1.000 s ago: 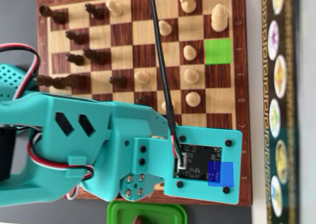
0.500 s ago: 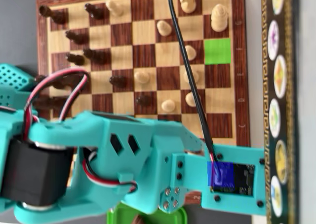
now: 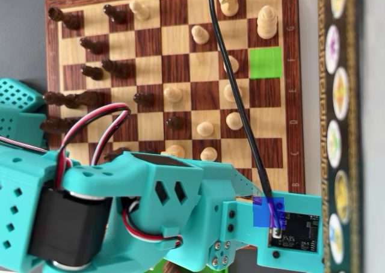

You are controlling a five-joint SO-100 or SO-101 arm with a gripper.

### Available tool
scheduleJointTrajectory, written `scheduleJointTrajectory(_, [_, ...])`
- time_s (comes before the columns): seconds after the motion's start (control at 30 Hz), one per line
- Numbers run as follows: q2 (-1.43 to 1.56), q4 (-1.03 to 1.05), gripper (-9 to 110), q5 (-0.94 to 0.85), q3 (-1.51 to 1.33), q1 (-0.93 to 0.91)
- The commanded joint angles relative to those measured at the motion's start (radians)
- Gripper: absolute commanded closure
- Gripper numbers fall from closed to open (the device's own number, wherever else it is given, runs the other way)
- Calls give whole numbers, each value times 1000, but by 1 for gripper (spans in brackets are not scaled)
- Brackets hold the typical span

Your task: Play chess

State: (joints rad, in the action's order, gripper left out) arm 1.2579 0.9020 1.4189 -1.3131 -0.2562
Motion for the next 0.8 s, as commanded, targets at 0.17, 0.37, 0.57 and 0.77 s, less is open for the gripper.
scheduleJointTrajectory(0.17, [-12,-6,88,-6,87,-23])
scheduleJointTrajectory(0.37, [-14,-8,88,-6,89,-32])
scheduleJointTrajectory(0.57, [-64,-11,88,-6,104,-34])
scheduleJointTrajectory(0.77, [-106,-6,88,-35,161,-35])
